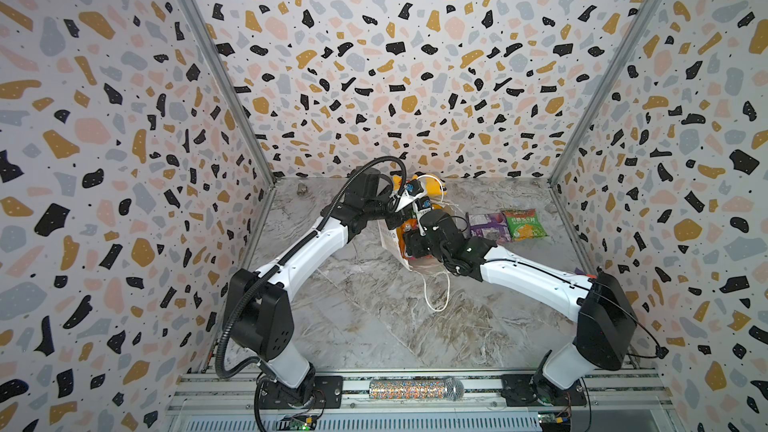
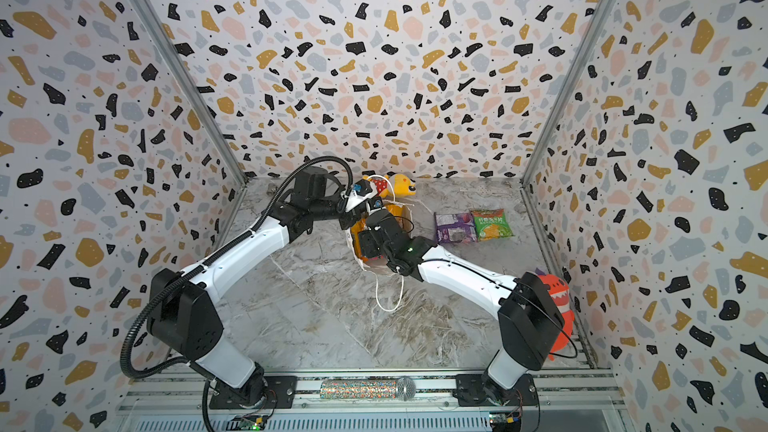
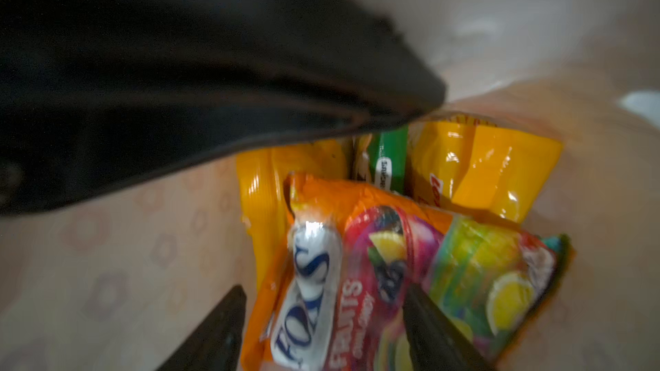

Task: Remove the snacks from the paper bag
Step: 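Reach the right gripper into the bag and grasp the Fox's fruits candy bag, then pull the Fox's fruits candy bag up out of the paper bag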

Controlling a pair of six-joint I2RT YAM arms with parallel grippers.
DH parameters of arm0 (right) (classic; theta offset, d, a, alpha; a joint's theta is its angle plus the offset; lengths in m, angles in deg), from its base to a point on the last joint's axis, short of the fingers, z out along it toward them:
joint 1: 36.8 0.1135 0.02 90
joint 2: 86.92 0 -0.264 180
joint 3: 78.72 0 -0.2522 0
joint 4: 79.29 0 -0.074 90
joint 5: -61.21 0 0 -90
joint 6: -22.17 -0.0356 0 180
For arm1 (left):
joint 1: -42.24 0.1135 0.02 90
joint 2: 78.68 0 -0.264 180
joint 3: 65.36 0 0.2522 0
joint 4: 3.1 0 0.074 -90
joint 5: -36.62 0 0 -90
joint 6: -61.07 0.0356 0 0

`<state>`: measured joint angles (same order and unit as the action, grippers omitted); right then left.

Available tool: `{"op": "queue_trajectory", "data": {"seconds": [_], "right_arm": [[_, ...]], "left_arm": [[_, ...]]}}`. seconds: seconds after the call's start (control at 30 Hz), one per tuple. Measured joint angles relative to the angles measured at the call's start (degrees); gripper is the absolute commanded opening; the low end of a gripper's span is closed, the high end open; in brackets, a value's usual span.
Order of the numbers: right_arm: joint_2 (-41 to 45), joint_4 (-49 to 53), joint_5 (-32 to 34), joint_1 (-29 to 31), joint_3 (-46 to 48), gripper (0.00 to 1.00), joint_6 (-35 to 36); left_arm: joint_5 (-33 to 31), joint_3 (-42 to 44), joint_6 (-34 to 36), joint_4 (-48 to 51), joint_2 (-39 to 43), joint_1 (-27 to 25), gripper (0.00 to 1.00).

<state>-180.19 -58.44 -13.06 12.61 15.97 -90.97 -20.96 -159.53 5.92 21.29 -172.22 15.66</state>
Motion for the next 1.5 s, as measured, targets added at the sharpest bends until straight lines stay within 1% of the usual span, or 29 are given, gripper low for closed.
{"op": "queue_trajectory", "data": {"seconds": [0.07, 0.13, 0.17, 0.23, 0.3, 0.37, 0.43, 0.53, 0.7, 0.9, 1.07, 1.23, 1.5], "right_arm": [[-1.3, -0.6, 1.3, -0.1, -0.2, 0.73, -0.1], [-2.5, -1.0, 2.8, -0.3, -1.0, 0.68, -0.2], [-3.0, -1.3, 3.3, -0.3, -1.2, 0.64, -0.2], [-3.9, -1.4, 4.3, -0.2, -2.0, 0.54, -0.2], [-4.4, -1.6, 5.0, -0.2, -2.5, 0.39, -0.4], [-4.6, -1.7, 5.2, -0.2, -2.6, 0.28, -0.3], [-4.6, -2.0, 5.4, -0.1, -2.6, 0.22, -0.1], [-4.6, -2.6, 5.3, -0.1, -2.5, 0.17, 0.3], [-4.2, -3.7, 5.1, -0.1, -1.5, 0.00, 1.5], [-2.0, -4.1, 3.7, -0.2, 0.3, 0.00, 3.8], [1.2, -4.2, -0.2, -0.7, 2.4, 0.00, 6.2], [4.9, -4.5, -4.5, -2.0, 4.8, 0.00, 7.1], [9.6, -5.9, -8.7, -3.8, 8.1, 0.00, 8.0]], "left_arm": [[-0.3, 0.0, 0.0, 0.0, 0.0, 0.2, 0.00], [-0.6, 0.0, 0.0, 0.0, 0.0, 0.3, 0.00], [-0.9, 0.0, 0.0, -0.2, 0.0, 0.5, 0.00], [-1.4, 0.0, 0.0, -0.2, 0.0, 0.6, 0.00], [-1.7, 0.0, 0.0, -0.3, 0.0, 0.7, 0.00], [-1.8, 0.0, 0.0, -0.3, 0.0, 0.8, 0.00], [-1.8, 0.0, 0.0, -0.3, 0.0, 0.8, 0.00], [-1.9, 0.0, 0.0, -0.4, 0.0, 0.8, 0.00], [-2.0, 0.0, 0.0, -0.3, 0.0, 0.8, 0.00], [-1.5, 0.0, 0.0, -0.2, 0.0, 0.5, 0.00], [-1.4, 0.0, -0.2, -0.4, 0.0, 0.3, 0.00], [-1.4, 0.1, -0.4, -0.5, 0.0, 0.1, 0.00], [-1.4, 0.6, -1.1, -1.4, 0.0, 0.1, 0.00]]}}
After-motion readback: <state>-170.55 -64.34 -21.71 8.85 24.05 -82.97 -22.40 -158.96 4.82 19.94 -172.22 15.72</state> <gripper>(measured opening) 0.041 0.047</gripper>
